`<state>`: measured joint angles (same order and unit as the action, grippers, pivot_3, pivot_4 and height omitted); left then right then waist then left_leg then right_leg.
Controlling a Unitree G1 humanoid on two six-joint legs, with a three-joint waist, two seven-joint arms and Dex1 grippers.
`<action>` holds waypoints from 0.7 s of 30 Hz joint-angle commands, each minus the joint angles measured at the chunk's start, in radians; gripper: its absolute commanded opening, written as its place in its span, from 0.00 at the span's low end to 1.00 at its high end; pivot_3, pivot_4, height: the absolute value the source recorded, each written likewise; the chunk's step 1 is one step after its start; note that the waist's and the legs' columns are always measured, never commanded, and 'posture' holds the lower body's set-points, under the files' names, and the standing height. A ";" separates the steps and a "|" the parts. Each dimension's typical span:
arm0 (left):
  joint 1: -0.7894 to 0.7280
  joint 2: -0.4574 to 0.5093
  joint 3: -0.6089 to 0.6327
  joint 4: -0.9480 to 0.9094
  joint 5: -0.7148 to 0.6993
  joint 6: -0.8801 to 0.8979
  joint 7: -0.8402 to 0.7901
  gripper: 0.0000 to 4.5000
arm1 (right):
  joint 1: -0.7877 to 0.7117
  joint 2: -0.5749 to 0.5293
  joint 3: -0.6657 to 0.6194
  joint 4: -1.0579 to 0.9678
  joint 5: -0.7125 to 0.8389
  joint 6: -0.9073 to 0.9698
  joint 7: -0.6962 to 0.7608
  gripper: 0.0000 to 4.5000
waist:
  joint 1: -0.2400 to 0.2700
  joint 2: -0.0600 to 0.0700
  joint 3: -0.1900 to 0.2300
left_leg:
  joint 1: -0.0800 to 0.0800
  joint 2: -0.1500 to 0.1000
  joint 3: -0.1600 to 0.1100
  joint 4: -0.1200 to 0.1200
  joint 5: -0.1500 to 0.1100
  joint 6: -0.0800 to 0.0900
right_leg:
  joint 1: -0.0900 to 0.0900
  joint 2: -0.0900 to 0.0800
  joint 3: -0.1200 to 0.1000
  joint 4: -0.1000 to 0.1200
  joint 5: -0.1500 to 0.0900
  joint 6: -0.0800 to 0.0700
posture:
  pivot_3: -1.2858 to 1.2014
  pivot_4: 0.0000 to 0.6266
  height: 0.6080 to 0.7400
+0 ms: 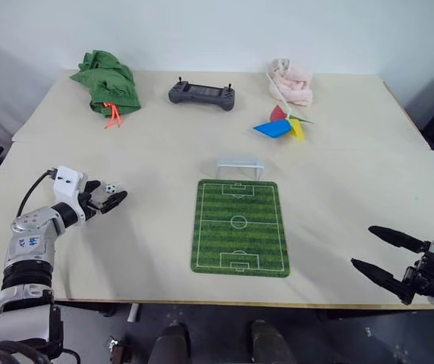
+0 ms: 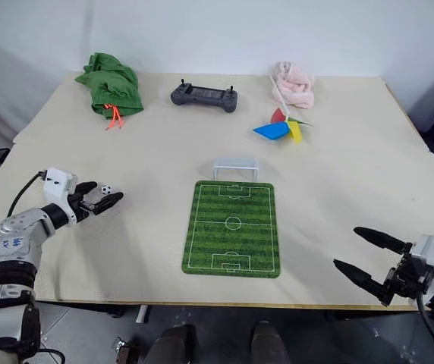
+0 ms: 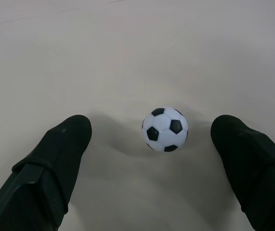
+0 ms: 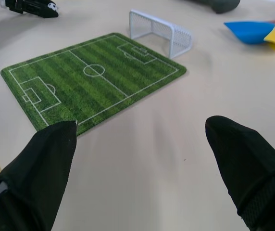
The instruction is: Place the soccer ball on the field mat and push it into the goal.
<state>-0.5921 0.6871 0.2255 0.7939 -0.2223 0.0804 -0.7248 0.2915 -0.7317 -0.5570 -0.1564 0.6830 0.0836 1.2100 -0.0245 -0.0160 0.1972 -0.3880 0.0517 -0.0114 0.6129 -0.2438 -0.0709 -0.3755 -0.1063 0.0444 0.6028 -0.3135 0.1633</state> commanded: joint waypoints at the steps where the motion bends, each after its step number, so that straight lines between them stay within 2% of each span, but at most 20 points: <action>1: -0.027 0.003 -0.003 0.058 0.018 -0.036 -0.011 0.88 | 0.006 0.004 -0.031 -0.011 0.015 -0.017 0.013 1.00 | 0.001 0.000 0.000 | 0.000 0.000 0.000 0.000 0.000 0.000 | 0.000 0.000 0.000 0.000 0.000 0.000 | 0.52 0.24 1.00; 11: -0.042 0.019 -0.015 0.098 0.031 -0.033 -0.057 0.19 | -0.002 -0.005 -0.037 0.009 0.000 -0.022 0.003 1.00 | 0.021 0.000 0.000 | 0.000 0.000 0.000 0.000 0.000 0.000 | 0.000 0.000 0.000 0.000 0.000 0.000 | 0.52 0.24 1.00; 17: -0.018 0.026 0.002 0.057 0.006 -0.035 -0.096 0.19 | -0.010 -0.010 -0.039 0.017 -0.004 -0.022 0.002 1.00 | 0.021 0.000 0.000 | 0.000 0.000 0.000 0.000 0.000 0.000 | 0.000 0.000 0.000 0.000 0.000 0.000 | 0.52 0.24 1.00; 21: 0.017 0.025 0.028 -0.043 -0.048 -0.029 -0.161 0.19 | -0.011 -0.015 -0.041 0.019 0.006 -0.015 0.014 1.00 | 0.021 0.000 0.000 | 0.000 0.000 0.000 0.000 0.000 0.000 | 0.000 0.000 0.000 0.000 0.000 0.000 | 0.52 0.24 1.00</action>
<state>-0.5884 0.6991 0.2289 0.8143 -0.2366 0.0482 -0.8498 0.2813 -0.7337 -0.5572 -0.1317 0.6698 0.0717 1.2152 -0.0032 -0.0160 0.1972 -0.3885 0.0517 -0.0114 0.6129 -0.2439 -0.0711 -0.3757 -0.1063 0.0444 0.6029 -0.3135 0.1633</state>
